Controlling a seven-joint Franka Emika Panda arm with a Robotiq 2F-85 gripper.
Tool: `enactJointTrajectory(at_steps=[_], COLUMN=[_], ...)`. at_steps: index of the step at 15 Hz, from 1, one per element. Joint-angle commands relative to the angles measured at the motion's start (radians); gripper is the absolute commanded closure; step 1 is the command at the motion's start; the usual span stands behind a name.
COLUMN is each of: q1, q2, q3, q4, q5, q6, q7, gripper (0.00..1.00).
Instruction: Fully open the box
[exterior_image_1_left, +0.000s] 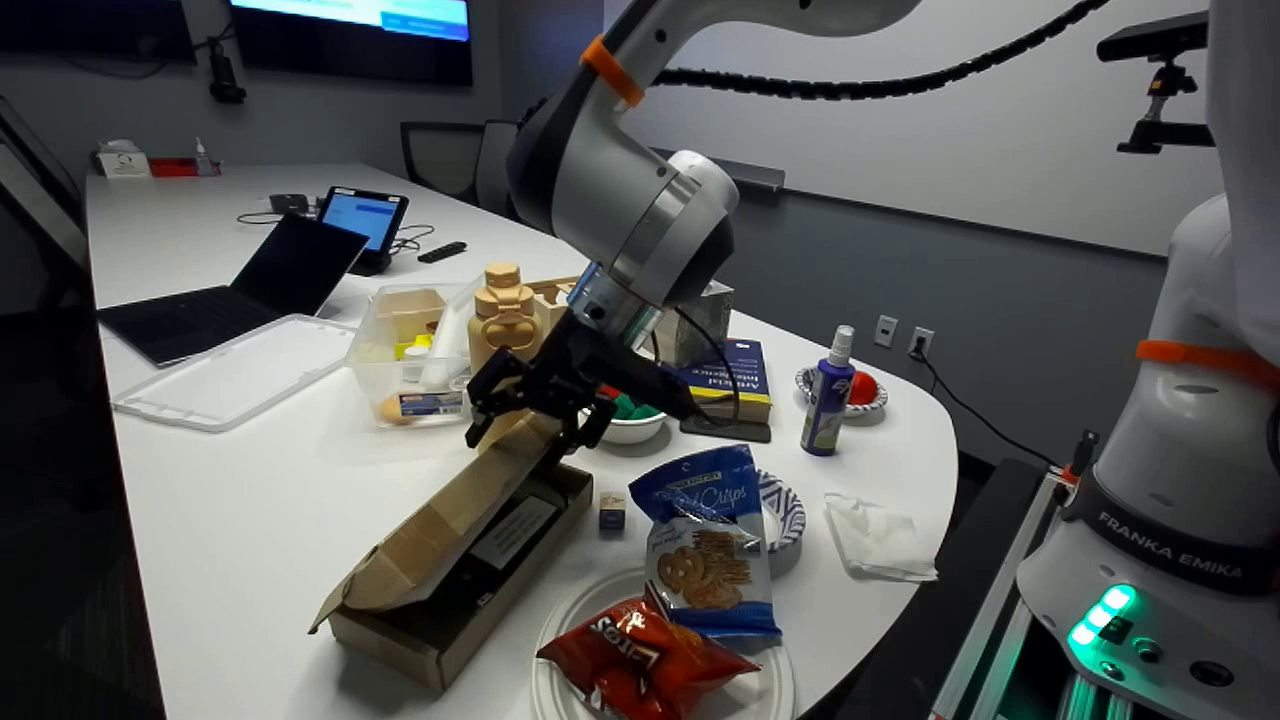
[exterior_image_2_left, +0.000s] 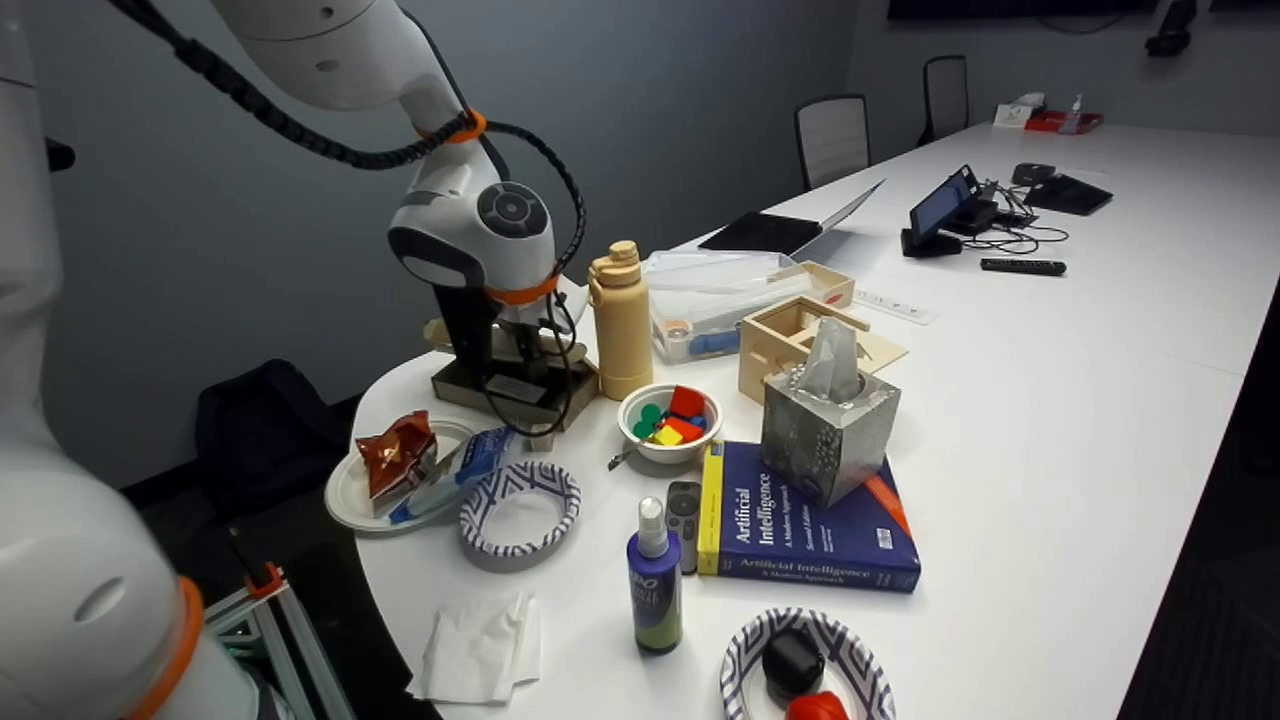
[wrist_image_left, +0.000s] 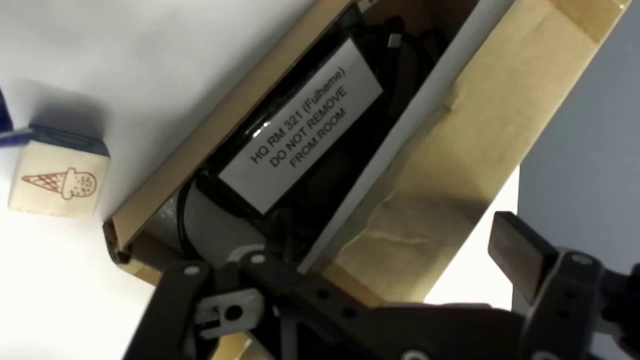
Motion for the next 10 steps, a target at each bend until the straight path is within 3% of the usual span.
enactJointTrajectory(at_steps=[1, 10], q1=[0.013, 0.055], q2=[-0.012, 0.033], q3=[0.003, -0.007], q4=[0.019, 0.082], q5=[-0.001, -0.116], q6=[0.042, 0.126], q7=[-0.014, 0.03], gripper=[0.0, 0.0])
